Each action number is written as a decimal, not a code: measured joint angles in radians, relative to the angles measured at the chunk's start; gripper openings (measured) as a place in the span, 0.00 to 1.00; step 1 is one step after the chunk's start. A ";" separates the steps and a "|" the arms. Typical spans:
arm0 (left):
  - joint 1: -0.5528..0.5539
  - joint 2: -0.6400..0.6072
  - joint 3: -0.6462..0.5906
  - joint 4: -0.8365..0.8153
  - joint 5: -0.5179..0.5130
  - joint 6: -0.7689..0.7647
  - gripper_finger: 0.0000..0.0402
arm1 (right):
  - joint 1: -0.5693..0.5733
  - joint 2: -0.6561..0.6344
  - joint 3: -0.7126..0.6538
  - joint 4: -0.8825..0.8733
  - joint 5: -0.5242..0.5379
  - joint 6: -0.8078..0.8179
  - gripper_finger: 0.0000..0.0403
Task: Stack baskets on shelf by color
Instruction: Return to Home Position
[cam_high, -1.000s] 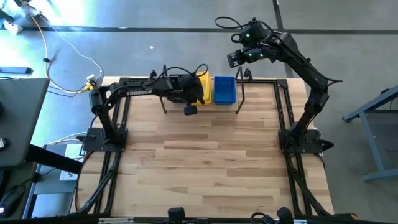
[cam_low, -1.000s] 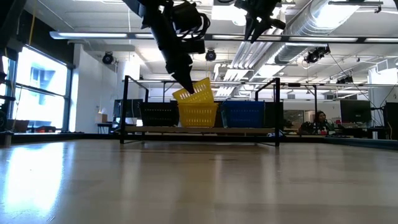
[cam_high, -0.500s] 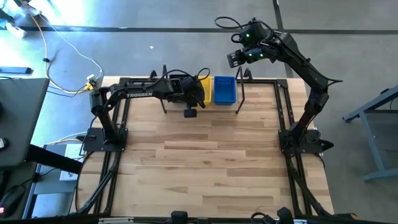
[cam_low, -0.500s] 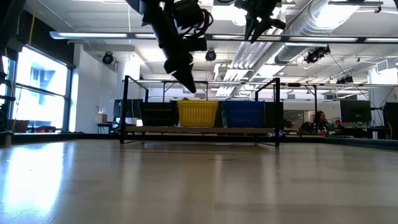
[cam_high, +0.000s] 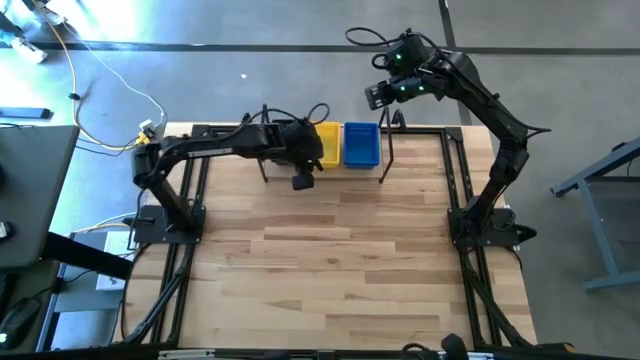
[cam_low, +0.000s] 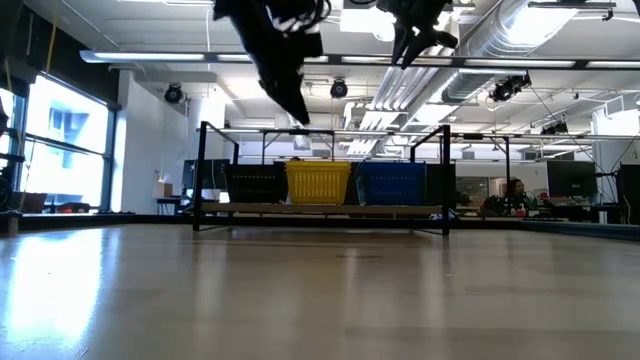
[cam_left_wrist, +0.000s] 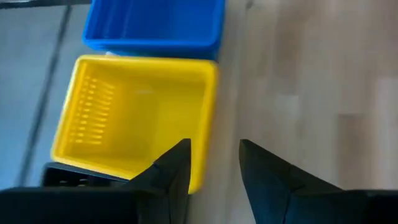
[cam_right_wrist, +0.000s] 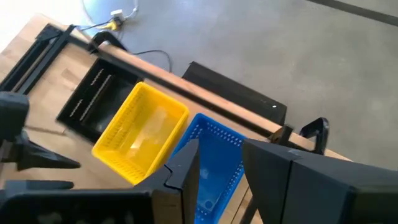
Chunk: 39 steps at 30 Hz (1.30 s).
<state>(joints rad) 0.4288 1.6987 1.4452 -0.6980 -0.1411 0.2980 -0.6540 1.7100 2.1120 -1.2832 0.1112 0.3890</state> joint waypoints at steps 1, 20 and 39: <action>-0.001 -0.020 0.000 -0.009 0.027 -0.022 0.31 | 0.001 0.000 0.000 0.000 -0.015 -0.005 0.26; -0.189 -0.474 -0.412 0.185 0.087 -0.389 0.31 | 0.193 0.000 0.000 0.057 -0.040 -0.102 0.26; -0.404 -0.974 -0.931 0.464 0.040 -0.426 0.31 | 0.390 0.000 0.000 0.182 -0.029 -0.048 0.26</action>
<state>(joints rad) 0.0248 0.7249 0.5147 -0.2342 -0.1011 -0.1281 -0.2642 1.7100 2.1120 -1.1013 0.0817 0.3409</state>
